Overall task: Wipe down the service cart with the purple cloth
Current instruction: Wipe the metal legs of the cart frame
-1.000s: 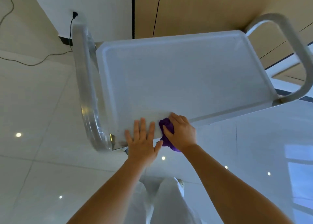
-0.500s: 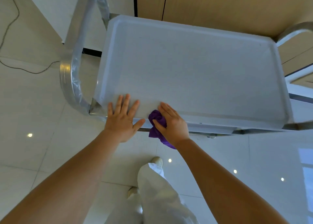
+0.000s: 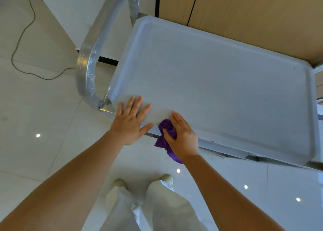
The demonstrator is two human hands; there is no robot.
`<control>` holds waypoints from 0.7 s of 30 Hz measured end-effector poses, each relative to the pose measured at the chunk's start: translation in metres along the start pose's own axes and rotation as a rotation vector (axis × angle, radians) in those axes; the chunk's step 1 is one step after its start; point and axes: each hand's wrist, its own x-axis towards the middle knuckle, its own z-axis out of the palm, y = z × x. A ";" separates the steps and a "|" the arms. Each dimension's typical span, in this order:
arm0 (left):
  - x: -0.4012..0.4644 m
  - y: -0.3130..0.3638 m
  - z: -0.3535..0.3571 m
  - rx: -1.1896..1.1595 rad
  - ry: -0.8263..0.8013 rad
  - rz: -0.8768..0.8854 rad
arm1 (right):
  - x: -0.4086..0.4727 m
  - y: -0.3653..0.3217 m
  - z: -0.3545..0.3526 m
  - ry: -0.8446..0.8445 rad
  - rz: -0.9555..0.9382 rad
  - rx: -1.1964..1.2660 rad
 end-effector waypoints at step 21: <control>-0.086 -0.064 0.037 -0.756 0.274 0.170 | -0.016 -0.131 0.030 0.272 0.454 0.665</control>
